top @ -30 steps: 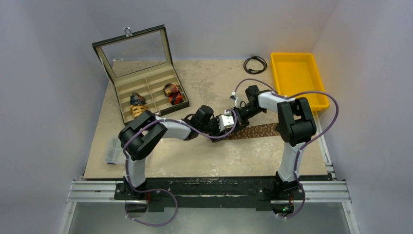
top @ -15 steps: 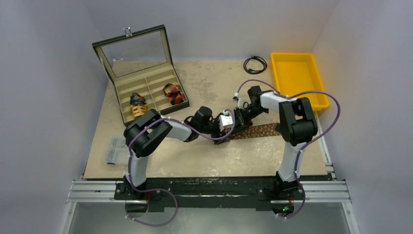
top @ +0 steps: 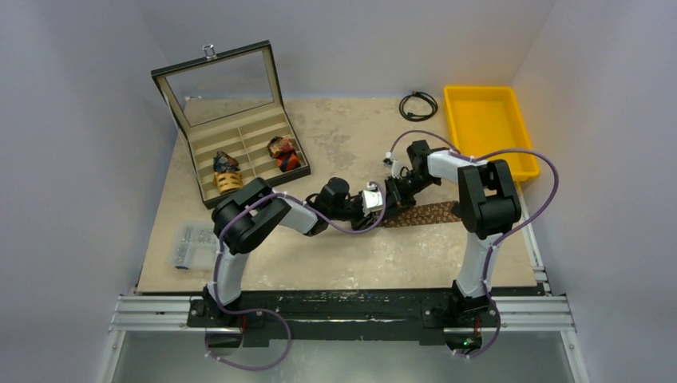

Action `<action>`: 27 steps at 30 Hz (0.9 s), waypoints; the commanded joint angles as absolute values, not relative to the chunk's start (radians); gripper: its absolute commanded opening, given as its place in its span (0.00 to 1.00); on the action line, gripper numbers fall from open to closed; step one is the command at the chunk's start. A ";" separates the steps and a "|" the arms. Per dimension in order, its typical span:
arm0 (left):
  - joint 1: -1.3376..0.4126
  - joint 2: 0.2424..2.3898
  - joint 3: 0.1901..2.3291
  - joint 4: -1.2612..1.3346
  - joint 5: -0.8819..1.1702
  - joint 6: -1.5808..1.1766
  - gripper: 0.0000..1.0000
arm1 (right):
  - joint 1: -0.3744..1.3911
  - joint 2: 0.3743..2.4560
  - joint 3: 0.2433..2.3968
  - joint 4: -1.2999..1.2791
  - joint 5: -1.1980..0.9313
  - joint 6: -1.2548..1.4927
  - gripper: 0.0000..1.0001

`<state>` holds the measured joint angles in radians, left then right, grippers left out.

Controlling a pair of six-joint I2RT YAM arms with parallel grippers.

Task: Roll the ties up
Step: Roll the tie at the center of the board.

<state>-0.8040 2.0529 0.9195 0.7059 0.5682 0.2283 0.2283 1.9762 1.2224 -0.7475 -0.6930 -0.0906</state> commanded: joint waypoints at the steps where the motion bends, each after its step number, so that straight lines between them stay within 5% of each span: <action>1: -0.822 2.015 0.883 0.567 0.501 0.268 0.23 | 0.232 1.972 1.199 -0.644 -0.637 -0.124 0.05; 10: -0.823 1.982 0.892 0.294 0.431 0.310 0.18 | 0.190 1.793 1.194 -0.746 -0.822 -0.148 0.47; 14: -0.825 1.991 0.925 0.247 0.421 0.308 0.20 | 0.217 1.801 1.185 -0.719 -0.899 -0.094 0.54; 21: -0.826 1.994 0.960 0.208 0.408 0.307 0.22 | 0.254 1.879 1.213 -0.743 -0.840 -0.108 0.49; 26: -0.827 1.989 0.958 0.211 0.425 0.308 0.28 | 0.251 1.930 1.229 -0.727 -0.745 -0.107 0.00; 27: -0.827 1.985 0.954 0.220 0.429 0.310 0.31 | 0.247 1.931 1.223 -0.723 -0.739 -0.107 0.00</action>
<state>-0.8207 1.9625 0.9798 0.3660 0.4641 0.2909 0.2497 1.9148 1.2037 -0.7349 -0.8307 -0.0959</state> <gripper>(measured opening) 0.369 0.058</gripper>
